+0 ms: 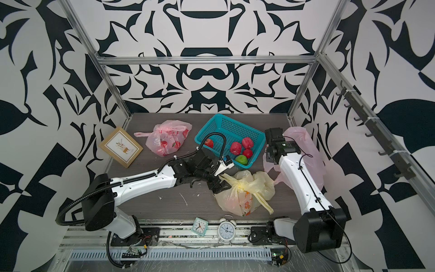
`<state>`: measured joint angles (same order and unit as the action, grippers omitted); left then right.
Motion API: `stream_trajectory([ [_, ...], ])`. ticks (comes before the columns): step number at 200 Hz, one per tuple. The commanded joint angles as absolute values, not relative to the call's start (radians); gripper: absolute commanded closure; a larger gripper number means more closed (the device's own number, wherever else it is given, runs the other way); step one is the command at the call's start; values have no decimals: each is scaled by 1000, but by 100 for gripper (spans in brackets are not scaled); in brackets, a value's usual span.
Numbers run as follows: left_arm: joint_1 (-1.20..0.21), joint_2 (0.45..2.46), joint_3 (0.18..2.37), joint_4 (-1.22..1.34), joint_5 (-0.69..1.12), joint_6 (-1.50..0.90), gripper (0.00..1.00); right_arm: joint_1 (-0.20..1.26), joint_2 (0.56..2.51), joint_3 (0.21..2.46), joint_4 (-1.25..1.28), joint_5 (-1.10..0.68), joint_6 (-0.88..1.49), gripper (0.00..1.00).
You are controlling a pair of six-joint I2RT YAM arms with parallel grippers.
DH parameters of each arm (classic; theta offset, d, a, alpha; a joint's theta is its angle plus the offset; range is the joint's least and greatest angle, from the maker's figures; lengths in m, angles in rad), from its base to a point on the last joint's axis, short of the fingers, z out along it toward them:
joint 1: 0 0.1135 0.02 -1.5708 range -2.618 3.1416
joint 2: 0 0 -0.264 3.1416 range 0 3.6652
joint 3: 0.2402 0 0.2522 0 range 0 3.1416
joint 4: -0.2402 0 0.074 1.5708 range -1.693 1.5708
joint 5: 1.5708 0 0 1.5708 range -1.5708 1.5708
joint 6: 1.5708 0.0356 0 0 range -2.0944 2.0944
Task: Untie the knot of a plastic bag & take out the apple
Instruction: Place the plastic bag at the center of the board, then move the plastic bag to the center of the board.
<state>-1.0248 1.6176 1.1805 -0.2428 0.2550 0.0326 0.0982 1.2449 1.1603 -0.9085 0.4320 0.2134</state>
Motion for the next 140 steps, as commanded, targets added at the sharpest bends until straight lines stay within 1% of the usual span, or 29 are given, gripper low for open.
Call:
stream_trajectory([
  [1,-1035,1660,1226,-215,294,63,10,98,1164,1202,-906,363,230,42],
  [40,-1066,1722,1264,-215,326,61,11,98,1110,1222,-872,281,223,41],
  [54,-1076,1743,1277,-213,361,55,14,98,1108,1226,-862,250,224,41],
  [56,-1077,1746,1280,-213,366,54,18,98,1109,1227,-860,245,224,41],
  [60,-1078,1752,1284,-214,378,50,22,97,1110,1228,-857,236,223,41],
  [88,-1080,1803,1326,-268,451,28,47,97,1109,1253,-856,204,223,40],
  [96,-1080,1812,1333,-279,465,22,56,98,1106,1266,-858,204,222,40],
  [105,-1079,1821,1338,-290,481,19,72,97,1099,1277,-860,203,218,39],
  [108,-1080,1823,1341,-296,486,19,79,97,1095,1279,-861,203,217,39],
  [116,-1080,1827,1347,-311,492,20,100,97,1086,1285,-858,203,214,39],
  [124,-1080,1827,1348,-324,491,22,100,97,1075,1287,-854,203,211,39],
  [127,-1080,1825,1348,-324,491,24,100,97,1072,1288,-851,171,212,39],
  [140,-1078,1811,1336,-330,465,28,100,97,1059,1289,-846,144,209,39],
])
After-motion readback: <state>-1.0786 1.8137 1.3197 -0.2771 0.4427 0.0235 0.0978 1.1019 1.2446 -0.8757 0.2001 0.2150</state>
